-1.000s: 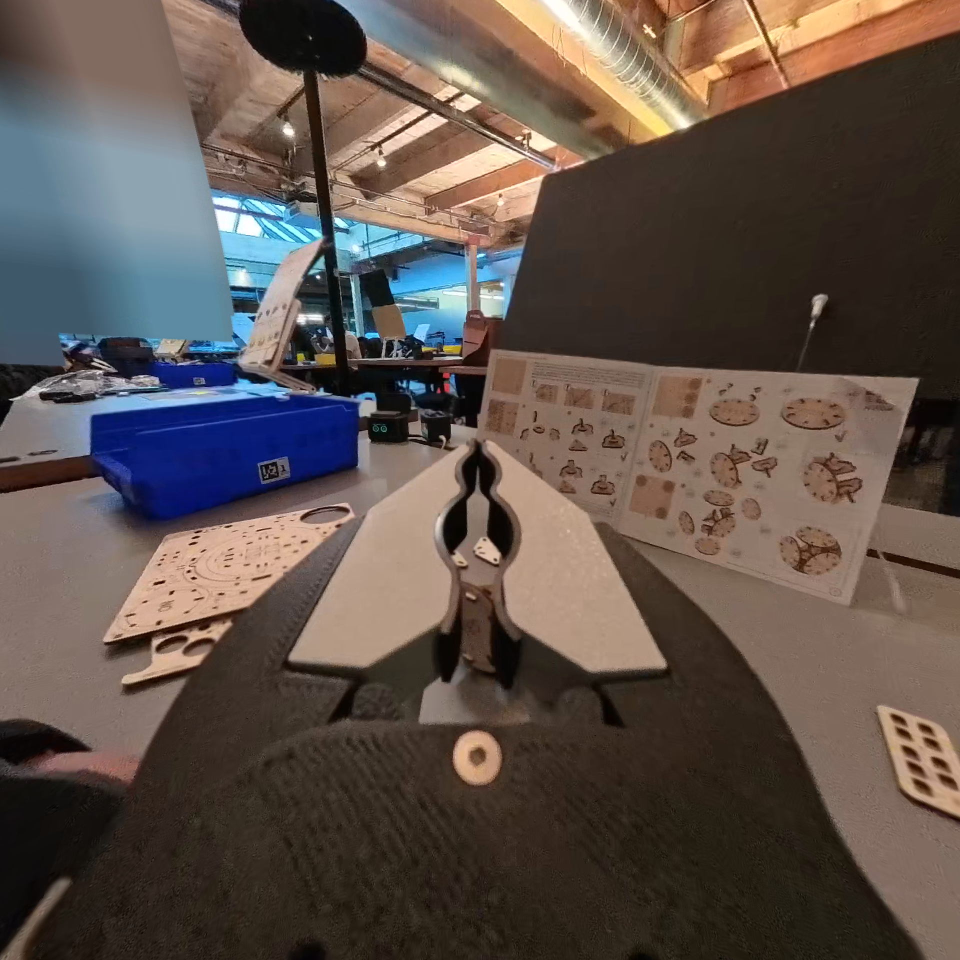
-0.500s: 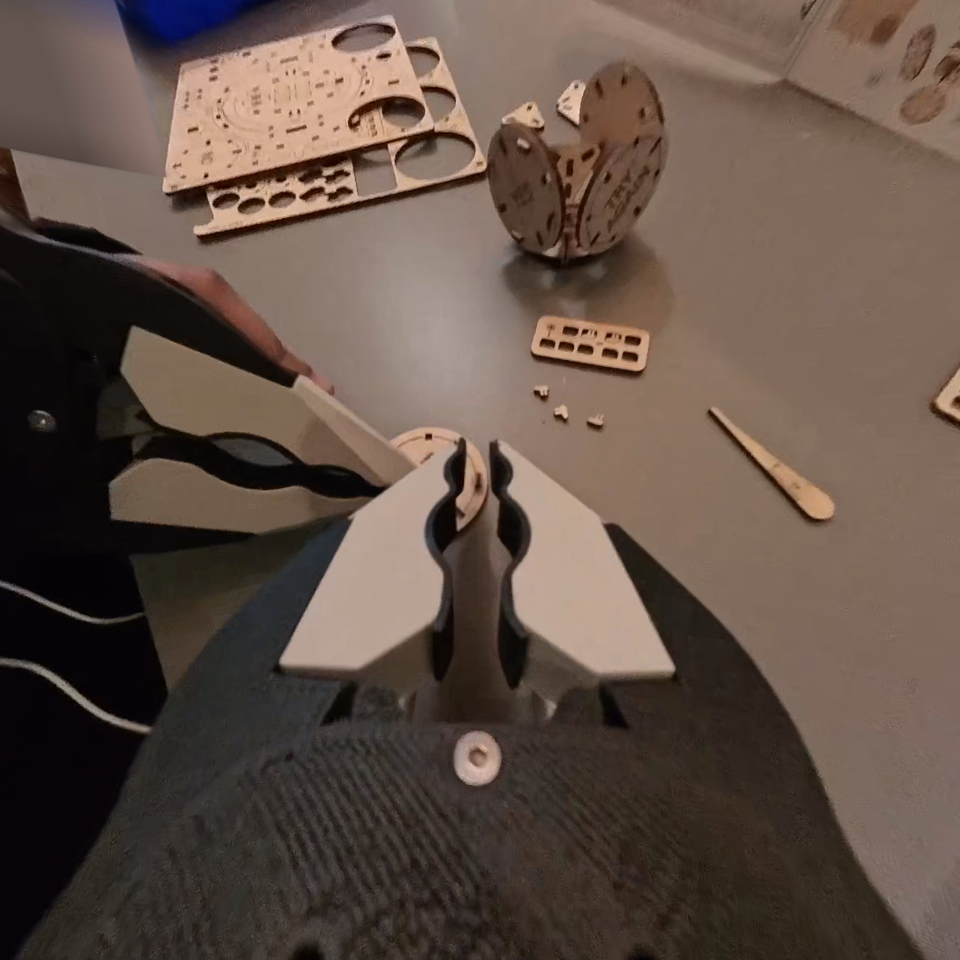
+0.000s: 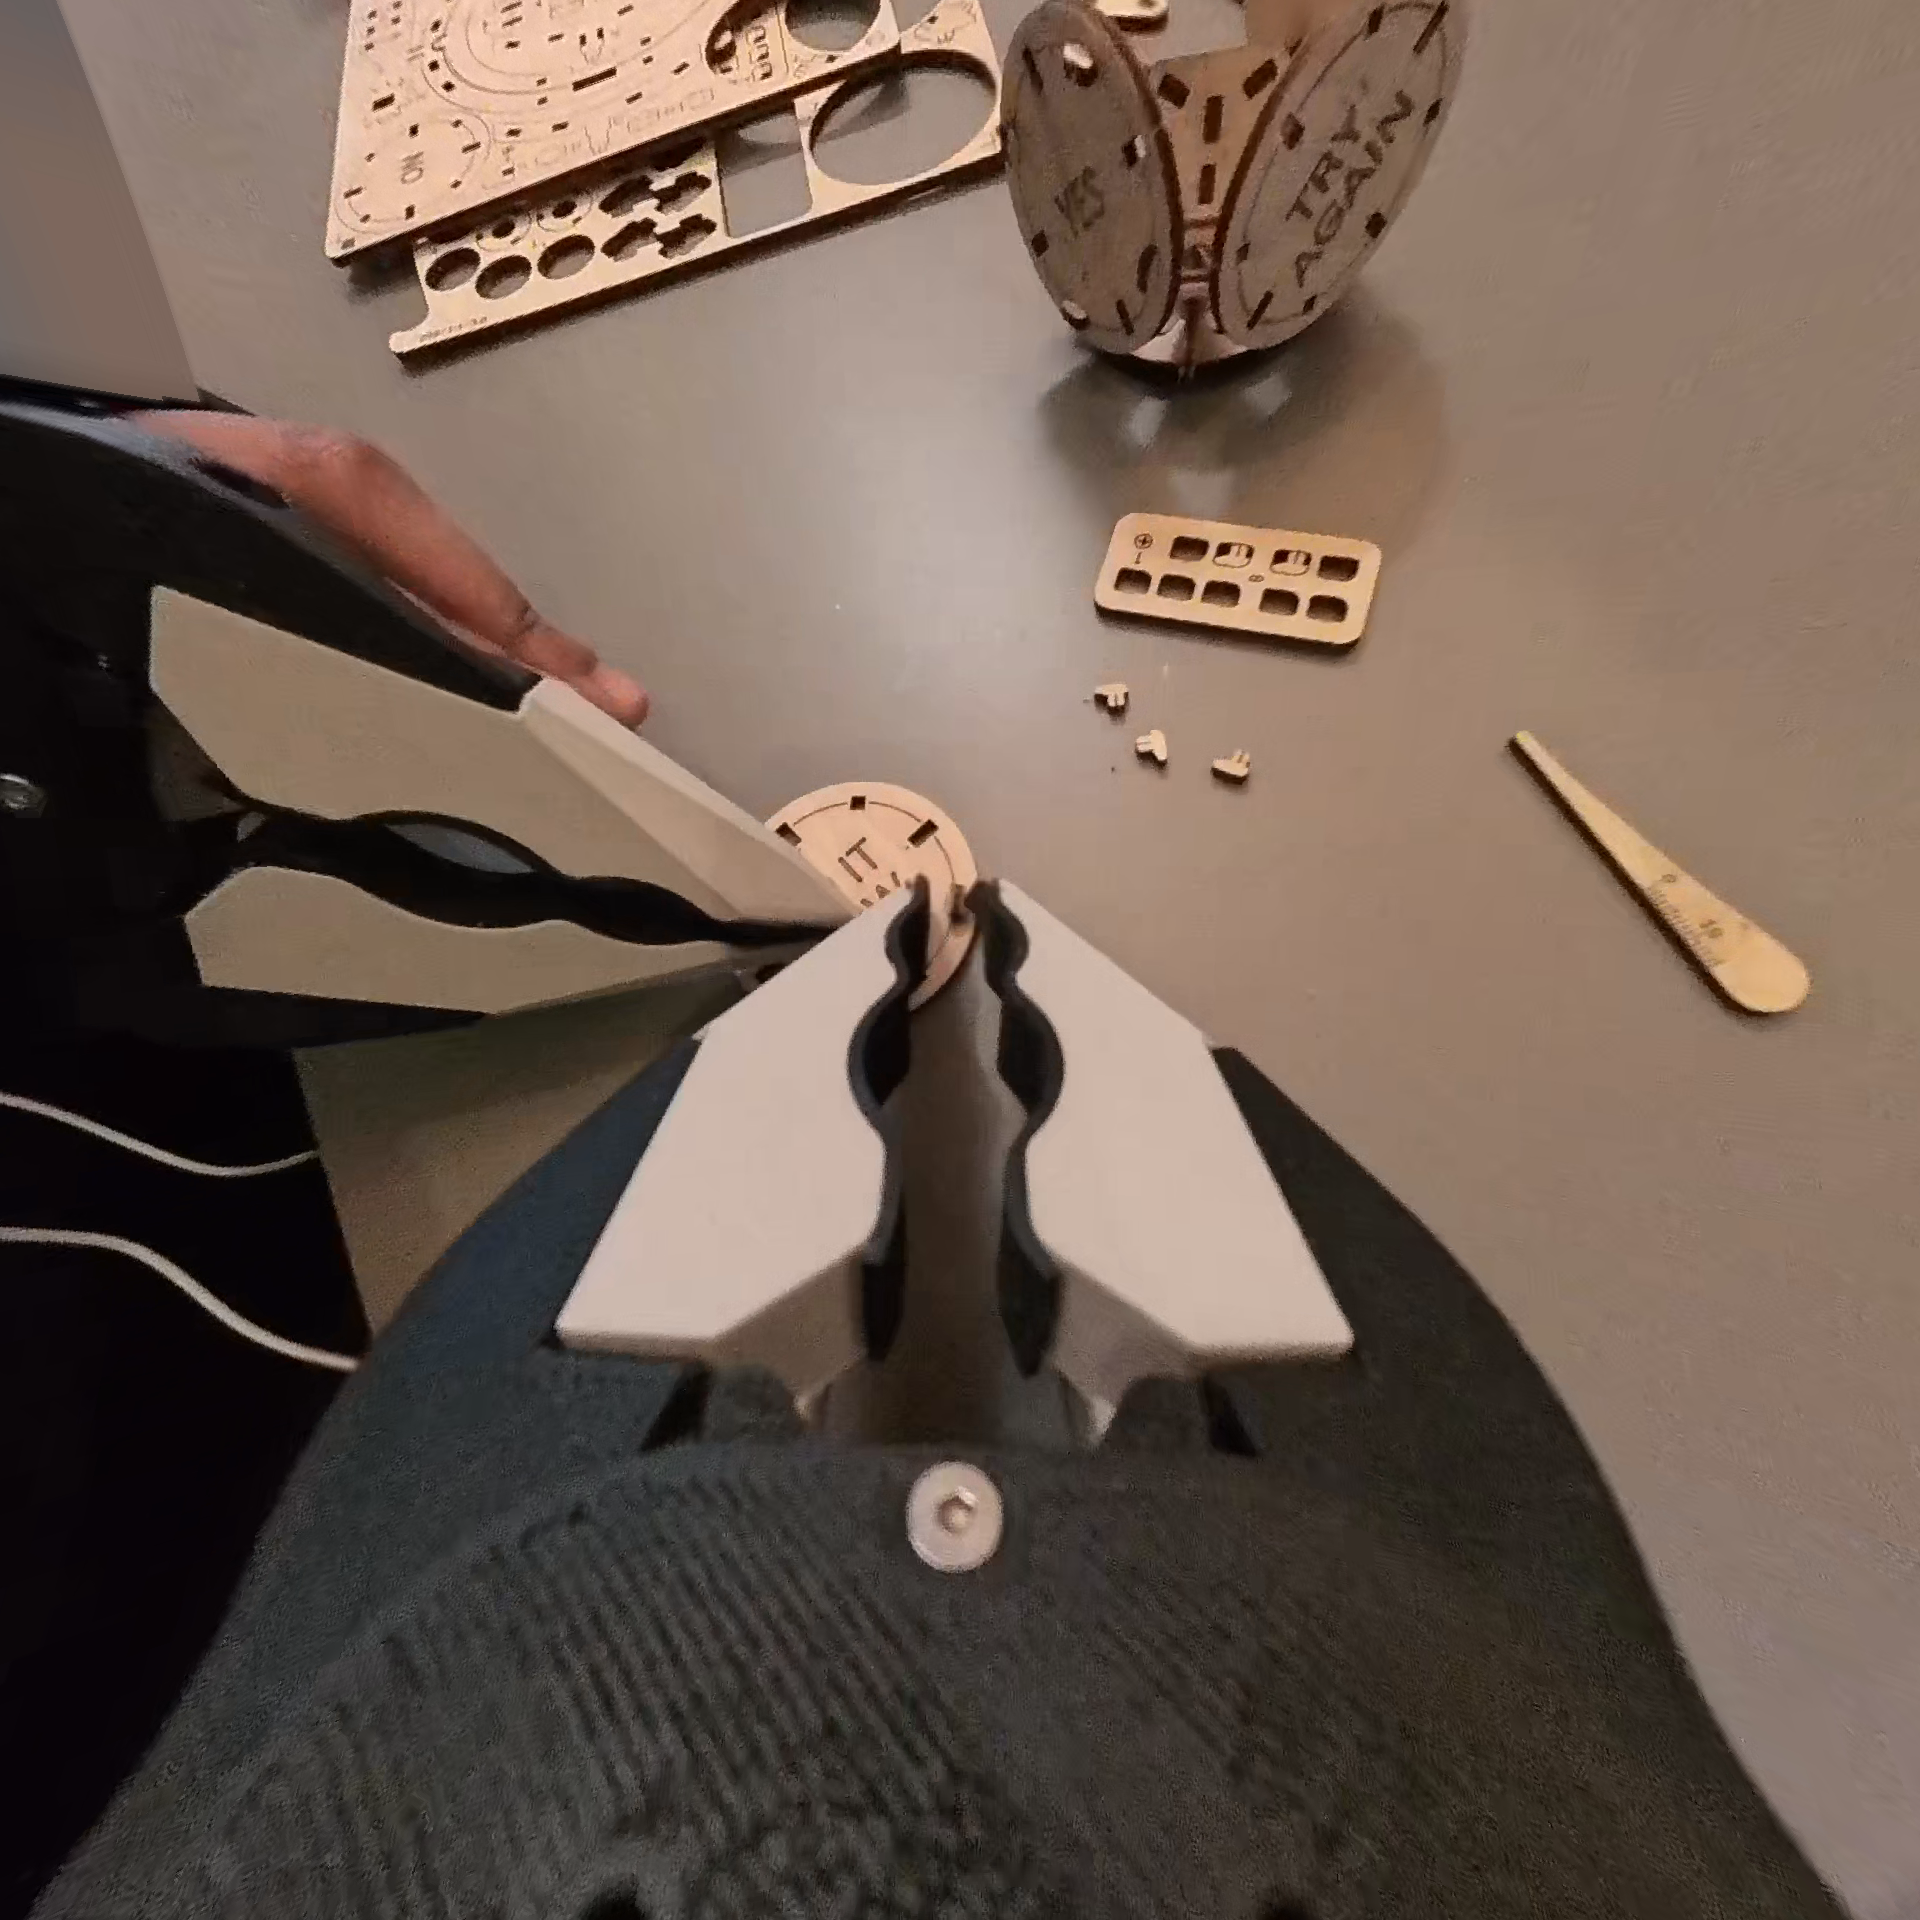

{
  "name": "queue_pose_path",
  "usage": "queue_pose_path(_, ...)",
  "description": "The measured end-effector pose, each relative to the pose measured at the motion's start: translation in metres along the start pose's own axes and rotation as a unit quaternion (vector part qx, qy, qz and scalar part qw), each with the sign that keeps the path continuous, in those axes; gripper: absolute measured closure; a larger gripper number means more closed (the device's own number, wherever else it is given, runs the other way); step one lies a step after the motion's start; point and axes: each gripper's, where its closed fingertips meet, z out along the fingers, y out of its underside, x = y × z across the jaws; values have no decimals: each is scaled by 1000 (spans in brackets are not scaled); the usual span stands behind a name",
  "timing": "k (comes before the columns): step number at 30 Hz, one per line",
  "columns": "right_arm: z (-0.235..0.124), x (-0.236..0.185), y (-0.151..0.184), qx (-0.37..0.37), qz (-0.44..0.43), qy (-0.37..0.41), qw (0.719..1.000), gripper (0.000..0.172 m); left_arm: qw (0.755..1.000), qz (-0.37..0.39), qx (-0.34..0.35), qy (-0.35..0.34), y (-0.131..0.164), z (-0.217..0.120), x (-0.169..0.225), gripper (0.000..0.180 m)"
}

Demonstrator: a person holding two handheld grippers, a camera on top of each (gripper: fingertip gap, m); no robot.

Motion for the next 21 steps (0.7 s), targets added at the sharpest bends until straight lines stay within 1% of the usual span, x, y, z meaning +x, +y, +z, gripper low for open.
queue_pose_path(7, 2, -1, 2, -14, -3, -12, 1000, 166, 1000, 2, 0, -2, 0, 0, 0, 180)
queue_pose_path(10, 2, -1, 2, -25, -20, -3, 999, 166, 1000, 2, 0, -2, 0, 0, 0, 180)
queue_pose_path(16, 2, 0, 2, -73, -98, 40, 992, 170, 1000, 1, 0, -1, 0, 0, 0, 180)
queue_pose_path(21, 3, -1, 2, -115, -103, 47, 987, 169, 1000, 6, -2, -7, -1, 1, -1, 180)
